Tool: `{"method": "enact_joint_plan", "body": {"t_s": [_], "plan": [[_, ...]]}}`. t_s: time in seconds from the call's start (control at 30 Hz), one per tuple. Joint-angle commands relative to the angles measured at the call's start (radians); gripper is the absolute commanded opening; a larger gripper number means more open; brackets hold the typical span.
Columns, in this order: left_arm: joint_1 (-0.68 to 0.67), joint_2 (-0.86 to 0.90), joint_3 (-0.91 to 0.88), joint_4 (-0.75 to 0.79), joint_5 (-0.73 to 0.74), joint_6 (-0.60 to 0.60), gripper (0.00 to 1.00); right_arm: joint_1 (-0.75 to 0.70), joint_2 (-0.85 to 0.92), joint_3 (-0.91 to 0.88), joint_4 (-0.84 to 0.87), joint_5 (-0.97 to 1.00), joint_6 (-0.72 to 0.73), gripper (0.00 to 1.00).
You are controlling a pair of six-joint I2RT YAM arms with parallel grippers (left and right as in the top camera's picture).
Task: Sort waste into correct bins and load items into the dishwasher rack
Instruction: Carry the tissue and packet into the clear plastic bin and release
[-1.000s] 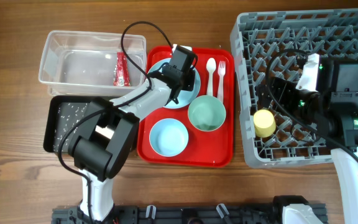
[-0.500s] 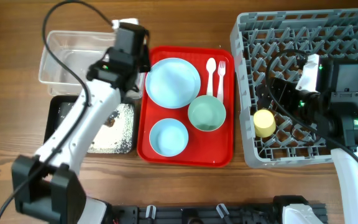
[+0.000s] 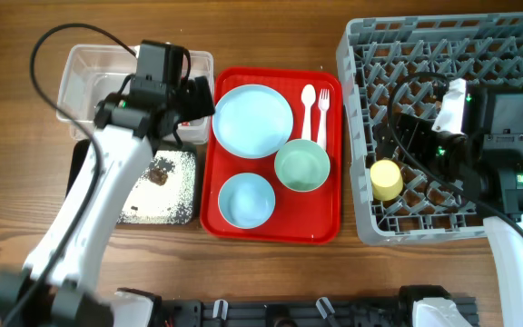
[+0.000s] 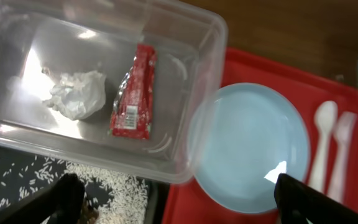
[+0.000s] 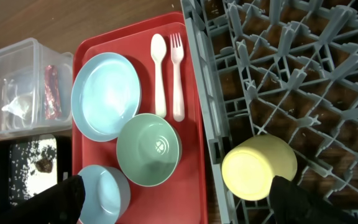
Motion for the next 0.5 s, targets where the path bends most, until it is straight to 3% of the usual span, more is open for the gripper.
{"method": "enact_joint_plan", "body": {"t_s": [0.0, 0.2, 0.47], "plan": [[-0.035, -0.154, 0.028, -0.043, 0.011, -0.002, 1.0, -0.003, 0.002, 0.011, 0.0, -0.003, -0.056, 0.98], [-0.04, -0.298, 0.028, -0.138, 0.011, 0.019, 0.99, -0.003, 0.002, 0.011, -0.003, -0.058, -0.126, 0.98], [-0.04, -0.311, 0.028, -0.222, 0.081, 0.016, 1.0, -0.003, 0.002, 0.011, 0.0, -0.054, -0.141, 1.0]]}}
